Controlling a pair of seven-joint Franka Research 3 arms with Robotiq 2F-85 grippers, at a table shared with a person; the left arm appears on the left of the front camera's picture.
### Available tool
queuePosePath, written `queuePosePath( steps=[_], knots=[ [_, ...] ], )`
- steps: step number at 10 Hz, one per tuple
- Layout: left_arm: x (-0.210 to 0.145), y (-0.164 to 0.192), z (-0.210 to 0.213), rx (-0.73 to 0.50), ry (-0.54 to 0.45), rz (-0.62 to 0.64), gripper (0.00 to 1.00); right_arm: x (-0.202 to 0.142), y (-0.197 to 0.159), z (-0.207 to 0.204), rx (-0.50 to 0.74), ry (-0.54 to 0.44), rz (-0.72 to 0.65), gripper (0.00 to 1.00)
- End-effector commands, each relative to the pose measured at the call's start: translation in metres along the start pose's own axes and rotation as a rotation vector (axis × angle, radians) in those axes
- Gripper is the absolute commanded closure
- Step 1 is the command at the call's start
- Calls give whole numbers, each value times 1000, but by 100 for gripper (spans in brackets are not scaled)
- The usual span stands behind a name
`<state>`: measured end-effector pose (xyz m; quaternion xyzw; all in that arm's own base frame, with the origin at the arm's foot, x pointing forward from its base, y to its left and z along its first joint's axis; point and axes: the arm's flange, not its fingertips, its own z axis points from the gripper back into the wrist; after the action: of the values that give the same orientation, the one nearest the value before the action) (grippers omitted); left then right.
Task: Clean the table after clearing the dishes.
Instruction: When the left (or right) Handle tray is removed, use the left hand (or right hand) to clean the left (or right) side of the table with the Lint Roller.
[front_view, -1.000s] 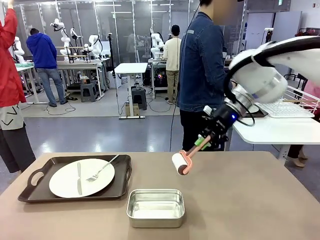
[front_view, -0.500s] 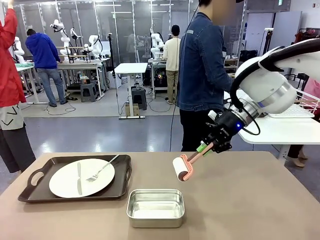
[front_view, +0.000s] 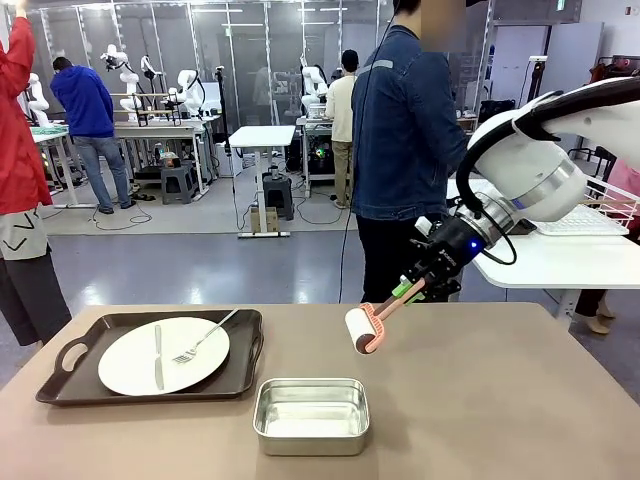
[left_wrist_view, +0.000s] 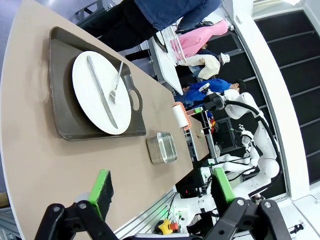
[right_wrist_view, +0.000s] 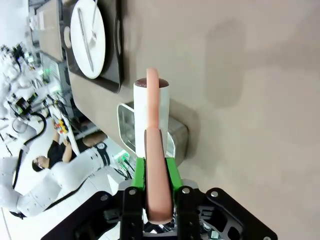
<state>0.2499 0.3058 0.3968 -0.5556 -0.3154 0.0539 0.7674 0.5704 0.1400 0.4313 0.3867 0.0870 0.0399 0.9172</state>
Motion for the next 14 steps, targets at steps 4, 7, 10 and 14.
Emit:
queuePosePath(
  steps=[4,7,10,14],
  knots=[
    [-1,-2,3,-5,-3,-4,0,-6,-75,-11,223,-140,-73,79],
    [-1,-2,3,-5,-3,-4,0,1,-104,-26,211,-133,-41,79],
    [-1,-2,3,-5,-3,-4,0,5,-130,-39,185,-189,17,79],
    [-1,-2,3,-5,-3,-4,0,-4,-149,-43,118,-194,10,79]
  ],
)
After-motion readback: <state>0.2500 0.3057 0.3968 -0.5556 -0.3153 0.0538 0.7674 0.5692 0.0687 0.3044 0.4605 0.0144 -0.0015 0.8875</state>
